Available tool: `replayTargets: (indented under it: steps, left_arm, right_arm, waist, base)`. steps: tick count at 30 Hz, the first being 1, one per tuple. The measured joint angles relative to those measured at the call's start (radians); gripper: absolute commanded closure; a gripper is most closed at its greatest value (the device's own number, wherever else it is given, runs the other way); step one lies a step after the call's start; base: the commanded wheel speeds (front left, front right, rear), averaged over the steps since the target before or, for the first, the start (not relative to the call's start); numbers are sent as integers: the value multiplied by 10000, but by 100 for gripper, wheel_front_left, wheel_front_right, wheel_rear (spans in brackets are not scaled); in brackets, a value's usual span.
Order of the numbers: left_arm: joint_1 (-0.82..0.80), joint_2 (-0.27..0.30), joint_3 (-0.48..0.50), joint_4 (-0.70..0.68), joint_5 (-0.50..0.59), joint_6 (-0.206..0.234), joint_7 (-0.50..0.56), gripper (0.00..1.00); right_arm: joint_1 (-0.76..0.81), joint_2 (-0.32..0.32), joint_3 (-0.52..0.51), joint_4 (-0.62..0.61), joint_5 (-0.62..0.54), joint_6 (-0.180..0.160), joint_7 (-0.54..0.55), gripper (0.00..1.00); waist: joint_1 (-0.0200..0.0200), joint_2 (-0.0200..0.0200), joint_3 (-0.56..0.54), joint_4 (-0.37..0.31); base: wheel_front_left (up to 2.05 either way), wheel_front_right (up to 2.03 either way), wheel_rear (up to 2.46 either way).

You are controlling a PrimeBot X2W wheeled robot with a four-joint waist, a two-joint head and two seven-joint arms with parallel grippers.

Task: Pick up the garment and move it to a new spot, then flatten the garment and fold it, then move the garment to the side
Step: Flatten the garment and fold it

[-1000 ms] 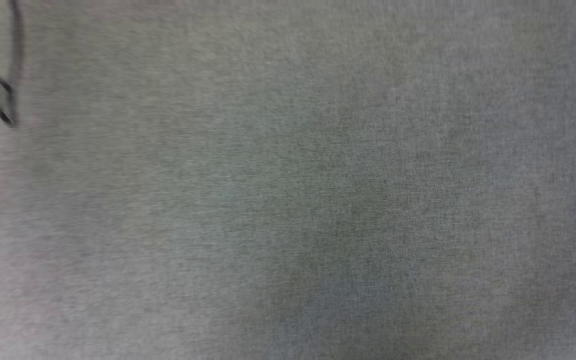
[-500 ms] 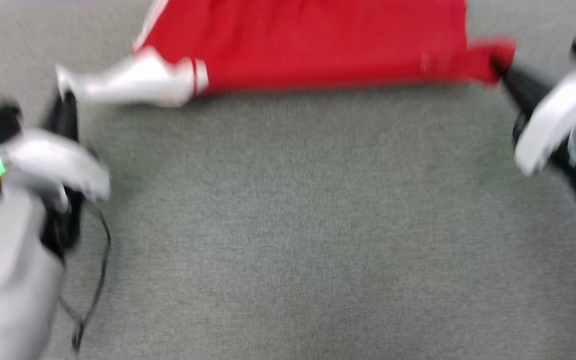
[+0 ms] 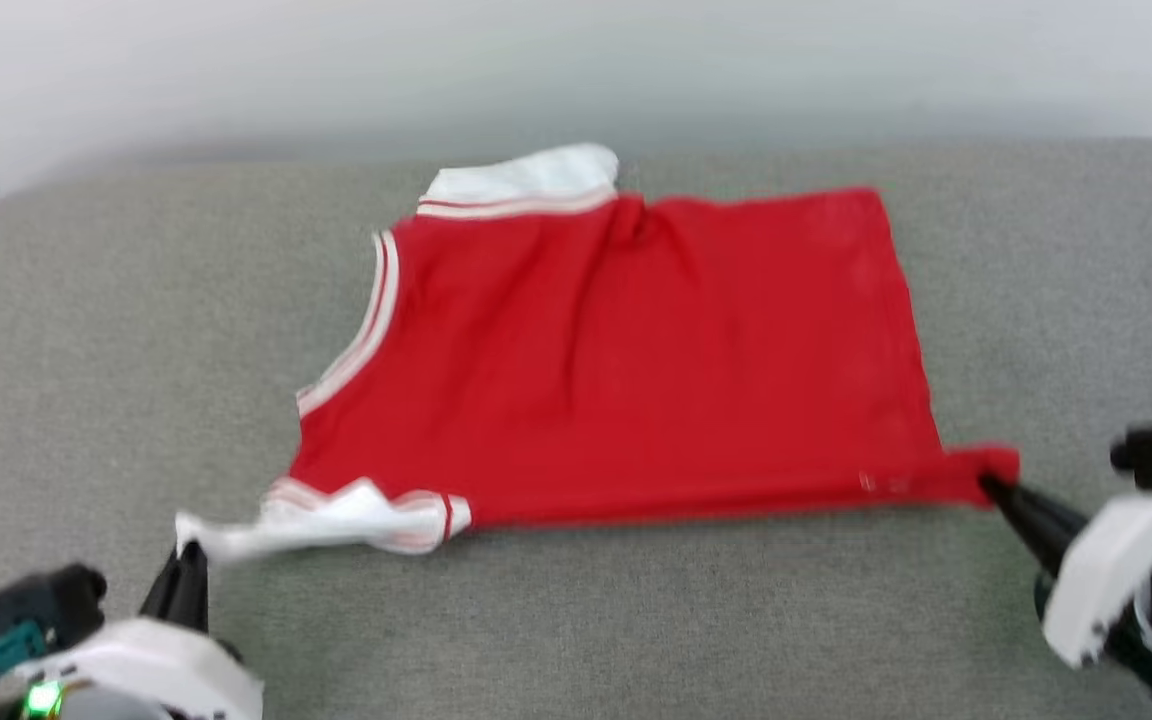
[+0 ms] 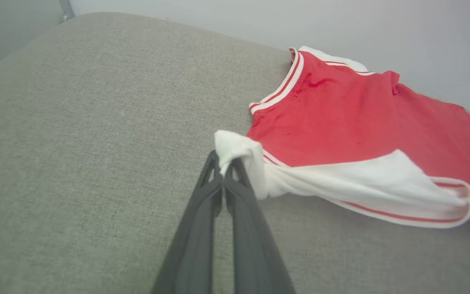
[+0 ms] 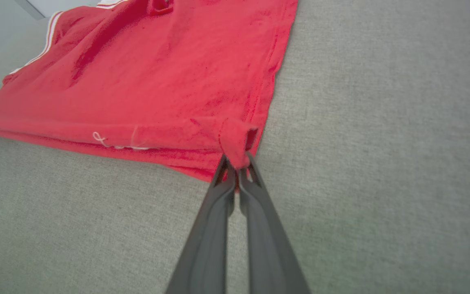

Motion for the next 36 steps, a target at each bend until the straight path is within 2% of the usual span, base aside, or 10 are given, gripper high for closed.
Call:
replayTargets:
  steps: [3,7,10,13,16,20,30,36]
  left_arm:
    - [994,209,50,-940,-117,510,351,100]
    - [2089,506,82,-1998,-194,1097,779,100]
    - [2518,694,161,-2708,-240,1392,970,100]
    - [2516,911,196,-3099,-184,1448,1104,100]
    - [2021,1089,33,-3080,-59,1246,1325,100]
    - [737,961,-299,-2585,46,802,1494,100]
    - [-1792,-12,-941,-123,107,-502,1273,100]
    - [-2773,-568,-1112,1170,192,-1055,696,100]
  right_arm:
    - [1240,123,-784,-639,-328,2,370,100]
    - [2794,594,-1929,-1756,-832,2,1028,100]
    - [3716,1011,-2771,-2754,-1302,0,1647,100]
    - [4028,1459,-3363,-3578,-1799,-4,2236,100]
    - [3938,1877,-3576,-4044,-2171,-8,2652,100]
    - [3152,2268,-3521,-3940,-2508,-10,2905,100]
    - [770,2485,-2849,-1871,-2744,-10,2247,100]
    - [-147,2332,-2487,-571,-2715,-10,1429,100]
  waist:
    - [-1,0,-271,51]
    - [-1,0,-496,96]
    - [0,0,-572,102]
    - [0,0,-549,56]
    - [0,0,-435,39]
    - [1,0,-176,22]
    - [3,0,640,-49]
    - [4,0,1166,83]
  base:
    - [0,0,0]
    - [0,0,0]
    - [0,0,0]
    - [0,0,0]
    - [0,0,0]
    - [0,0,0]
    - [0,0,0]
    - [0,0,0]
